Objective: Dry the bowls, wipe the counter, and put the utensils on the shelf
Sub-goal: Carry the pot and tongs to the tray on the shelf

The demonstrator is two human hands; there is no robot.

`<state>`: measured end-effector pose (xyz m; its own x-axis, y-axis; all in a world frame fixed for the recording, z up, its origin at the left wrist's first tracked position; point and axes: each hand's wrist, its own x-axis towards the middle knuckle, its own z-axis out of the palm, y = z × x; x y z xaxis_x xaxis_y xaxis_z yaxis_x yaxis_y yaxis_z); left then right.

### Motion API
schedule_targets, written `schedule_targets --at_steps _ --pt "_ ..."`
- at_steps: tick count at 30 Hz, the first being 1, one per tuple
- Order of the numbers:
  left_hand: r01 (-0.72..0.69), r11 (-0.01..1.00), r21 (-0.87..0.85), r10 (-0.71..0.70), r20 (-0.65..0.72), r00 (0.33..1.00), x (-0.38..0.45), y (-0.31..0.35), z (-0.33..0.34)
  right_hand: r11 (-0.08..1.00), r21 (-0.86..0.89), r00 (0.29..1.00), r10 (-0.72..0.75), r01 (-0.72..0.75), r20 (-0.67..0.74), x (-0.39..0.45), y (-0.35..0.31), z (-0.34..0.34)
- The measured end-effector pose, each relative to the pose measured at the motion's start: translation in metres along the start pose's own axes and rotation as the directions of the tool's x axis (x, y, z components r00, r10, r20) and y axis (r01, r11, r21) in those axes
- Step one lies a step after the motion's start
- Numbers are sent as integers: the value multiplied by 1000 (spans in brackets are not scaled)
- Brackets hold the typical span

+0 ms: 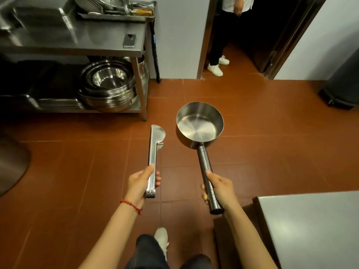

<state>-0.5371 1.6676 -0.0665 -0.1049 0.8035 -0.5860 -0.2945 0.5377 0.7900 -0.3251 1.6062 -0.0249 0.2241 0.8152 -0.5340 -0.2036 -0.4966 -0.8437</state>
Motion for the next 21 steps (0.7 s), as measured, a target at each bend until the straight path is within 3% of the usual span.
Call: schedule_targets --at_steps 8,21 --pt "21 1000 8 -22 29 999 125 76 54 999 21 1000 -23 23 -18 122 -78 26" --pt "1 999 -48 -1 9 1000 319 192 230 999 -23 999 -30 31 15 370 -233 10"
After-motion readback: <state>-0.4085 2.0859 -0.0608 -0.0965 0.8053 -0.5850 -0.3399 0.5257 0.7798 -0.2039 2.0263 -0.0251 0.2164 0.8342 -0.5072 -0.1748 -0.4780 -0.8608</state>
